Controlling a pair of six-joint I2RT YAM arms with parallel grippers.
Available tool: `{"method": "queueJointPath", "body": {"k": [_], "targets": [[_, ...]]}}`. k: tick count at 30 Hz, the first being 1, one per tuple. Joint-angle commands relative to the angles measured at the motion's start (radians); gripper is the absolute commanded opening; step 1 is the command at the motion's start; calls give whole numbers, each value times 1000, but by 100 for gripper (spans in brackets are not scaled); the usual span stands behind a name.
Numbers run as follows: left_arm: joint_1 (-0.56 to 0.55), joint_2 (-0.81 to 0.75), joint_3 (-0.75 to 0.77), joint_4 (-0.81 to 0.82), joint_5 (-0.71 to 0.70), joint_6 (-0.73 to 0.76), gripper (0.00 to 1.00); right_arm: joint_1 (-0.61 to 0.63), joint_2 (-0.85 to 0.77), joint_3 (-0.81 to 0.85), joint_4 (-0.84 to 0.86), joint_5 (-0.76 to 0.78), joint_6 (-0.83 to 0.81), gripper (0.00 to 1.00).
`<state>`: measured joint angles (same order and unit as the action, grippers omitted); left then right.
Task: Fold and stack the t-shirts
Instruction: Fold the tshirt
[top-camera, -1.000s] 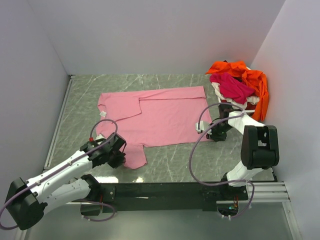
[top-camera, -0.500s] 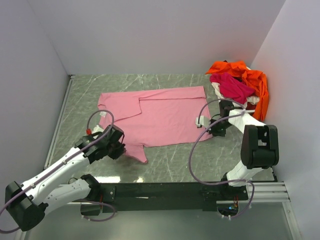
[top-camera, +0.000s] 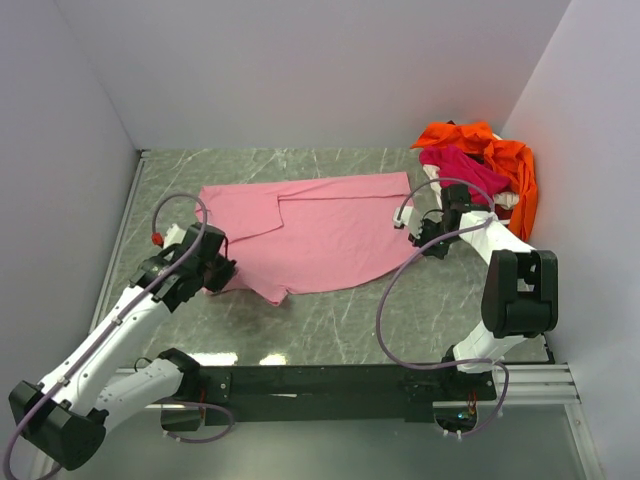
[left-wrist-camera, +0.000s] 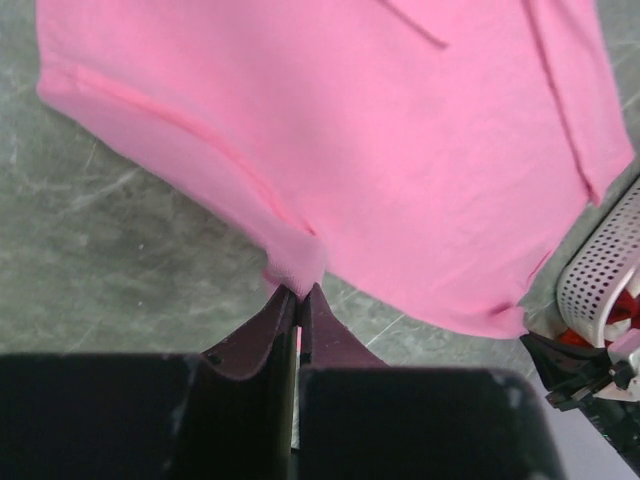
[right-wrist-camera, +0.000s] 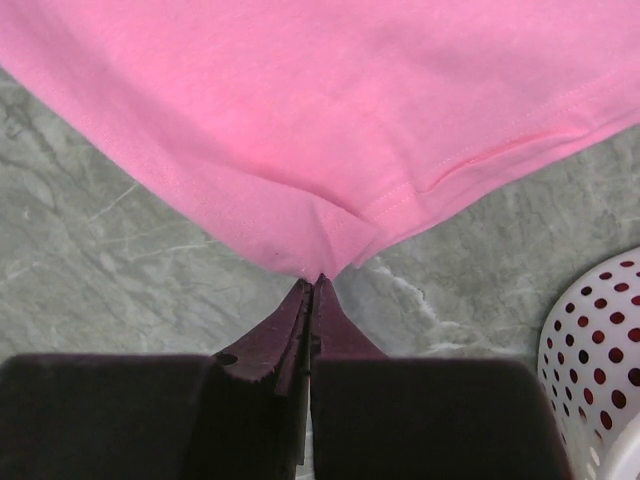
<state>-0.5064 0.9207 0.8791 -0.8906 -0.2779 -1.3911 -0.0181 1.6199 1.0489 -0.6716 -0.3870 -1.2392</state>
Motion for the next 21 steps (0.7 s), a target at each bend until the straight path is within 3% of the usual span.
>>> {"method": "queueJointPath", "body": {"k": [1, 21], "targets": [[25, 6, 75, 32, -33, 84, 4, -9, -40, 36, 63, -16, 89, 0], [131, 113, 221, 171, -66, 213, 4, -16, -6, 108, 198, 28, 337, 0]]}}
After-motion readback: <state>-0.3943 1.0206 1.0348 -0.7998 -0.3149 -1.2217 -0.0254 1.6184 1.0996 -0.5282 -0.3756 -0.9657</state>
